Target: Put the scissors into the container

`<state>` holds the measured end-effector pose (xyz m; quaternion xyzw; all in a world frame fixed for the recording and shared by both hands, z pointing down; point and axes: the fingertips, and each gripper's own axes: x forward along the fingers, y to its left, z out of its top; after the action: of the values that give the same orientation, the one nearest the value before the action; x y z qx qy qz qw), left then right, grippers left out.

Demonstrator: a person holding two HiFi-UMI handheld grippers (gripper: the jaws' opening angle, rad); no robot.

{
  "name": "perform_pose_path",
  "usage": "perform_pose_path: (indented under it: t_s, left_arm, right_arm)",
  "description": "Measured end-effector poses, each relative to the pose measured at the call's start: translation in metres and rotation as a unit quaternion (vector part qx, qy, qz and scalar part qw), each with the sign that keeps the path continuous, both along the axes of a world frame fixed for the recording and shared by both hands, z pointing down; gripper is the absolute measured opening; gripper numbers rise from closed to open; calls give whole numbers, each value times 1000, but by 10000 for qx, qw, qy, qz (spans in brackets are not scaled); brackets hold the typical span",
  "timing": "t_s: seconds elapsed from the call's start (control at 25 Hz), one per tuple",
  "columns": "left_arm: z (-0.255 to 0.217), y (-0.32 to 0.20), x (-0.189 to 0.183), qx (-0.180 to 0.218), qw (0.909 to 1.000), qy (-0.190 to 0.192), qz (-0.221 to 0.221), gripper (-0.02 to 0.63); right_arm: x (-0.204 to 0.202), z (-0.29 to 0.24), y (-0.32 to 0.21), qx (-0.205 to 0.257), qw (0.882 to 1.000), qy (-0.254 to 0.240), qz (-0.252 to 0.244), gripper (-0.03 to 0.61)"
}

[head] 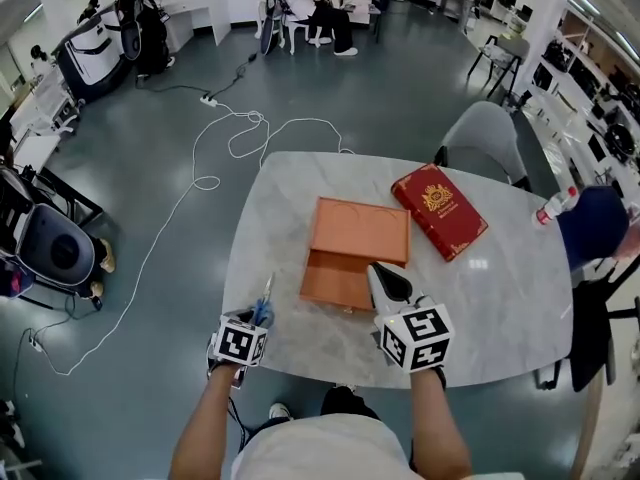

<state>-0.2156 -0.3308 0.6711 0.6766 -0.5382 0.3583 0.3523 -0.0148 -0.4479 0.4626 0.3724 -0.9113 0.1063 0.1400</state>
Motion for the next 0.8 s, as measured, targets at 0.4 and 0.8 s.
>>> perform_pose_path:
  t_s: [0.4,0.8]
  left_arm:
    - [18,-7,-2,-457,9985,-160,-273,118]
    - [18,-8,-4,-531,9964,-92,-653,89]
  right_arm:
    - [10,18,-27,-195,9994,-17,-287,5]
    - [21,27,-52,-324,9979,-70,-563,5]
